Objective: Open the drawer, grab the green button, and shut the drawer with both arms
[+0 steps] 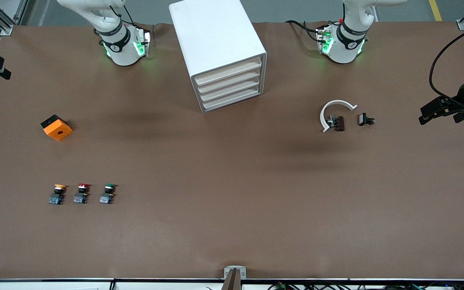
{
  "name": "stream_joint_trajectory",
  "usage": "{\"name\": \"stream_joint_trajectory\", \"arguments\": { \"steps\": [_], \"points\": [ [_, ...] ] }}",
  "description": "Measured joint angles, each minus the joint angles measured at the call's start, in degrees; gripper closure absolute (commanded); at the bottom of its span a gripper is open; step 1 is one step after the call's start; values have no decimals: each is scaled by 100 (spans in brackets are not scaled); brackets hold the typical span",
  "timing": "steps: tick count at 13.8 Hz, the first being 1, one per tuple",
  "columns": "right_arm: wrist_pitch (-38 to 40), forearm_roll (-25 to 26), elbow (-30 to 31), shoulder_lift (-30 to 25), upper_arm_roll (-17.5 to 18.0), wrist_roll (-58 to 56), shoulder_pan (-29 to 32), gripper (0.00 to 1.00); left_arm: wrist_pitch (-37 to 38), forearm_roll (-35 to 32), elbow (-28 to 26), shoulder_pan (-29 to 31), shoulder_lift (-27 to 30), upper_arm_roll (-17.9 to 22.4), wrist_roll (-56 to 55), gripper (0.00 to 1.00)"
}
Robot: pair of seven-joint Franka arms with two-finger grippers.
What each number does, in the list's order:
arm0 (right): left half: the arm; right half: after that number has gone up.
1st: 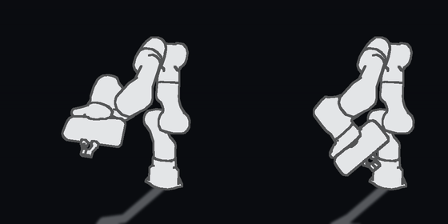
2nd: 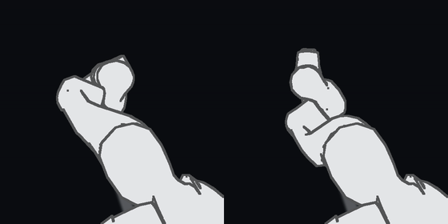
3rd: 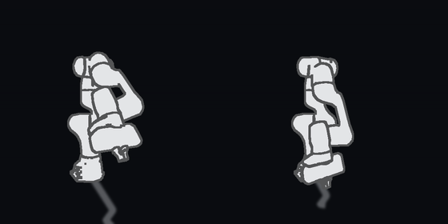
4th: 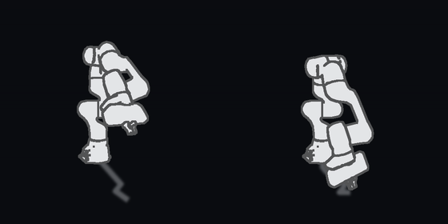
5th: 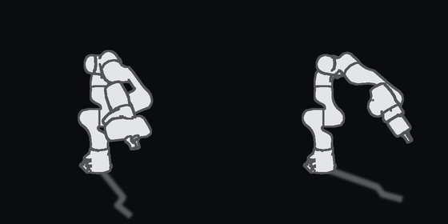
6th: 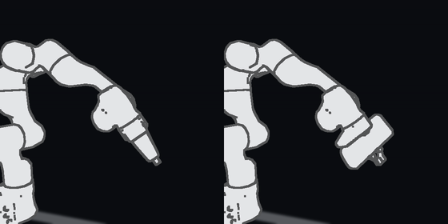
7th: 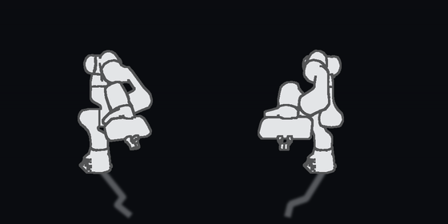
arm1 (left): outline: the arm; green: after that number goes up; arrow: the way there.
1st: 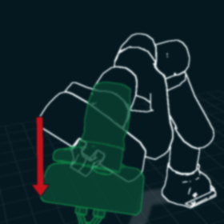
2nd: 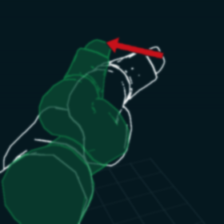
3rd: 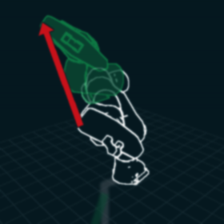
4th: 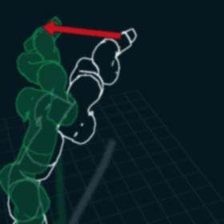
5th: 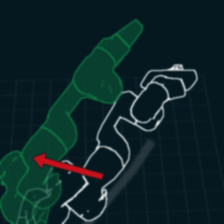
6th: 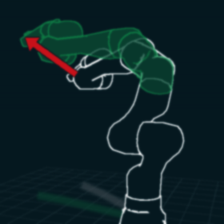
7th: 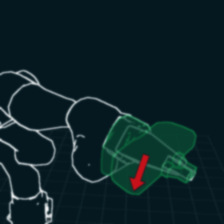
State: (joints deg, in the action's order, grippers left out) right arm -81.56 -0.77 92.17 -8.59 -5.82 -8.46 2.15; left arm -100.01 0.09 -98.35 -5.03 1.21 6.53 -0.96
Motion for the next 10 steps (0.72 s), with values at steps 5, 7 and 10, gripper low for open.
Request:
{"name": "stream_joint_trajectory", "arguments": {
  "steps": [5, 7, 10],
  "points": [
    [-3, 1, 1, -4, -4, -9, 0, 0, -136, 0, 11, 0, 0, 29, 0, 0],
    [-3, 1, 4, -5, -5, -10, 0, 0, -174, 0, 86, 0, 0, 29, 0, 0],
    [-7, 1, 39, -15, -5, -12, 0, 0, -179, 0, 324, -11, 7, 27, -16, 0]
  ]
}}
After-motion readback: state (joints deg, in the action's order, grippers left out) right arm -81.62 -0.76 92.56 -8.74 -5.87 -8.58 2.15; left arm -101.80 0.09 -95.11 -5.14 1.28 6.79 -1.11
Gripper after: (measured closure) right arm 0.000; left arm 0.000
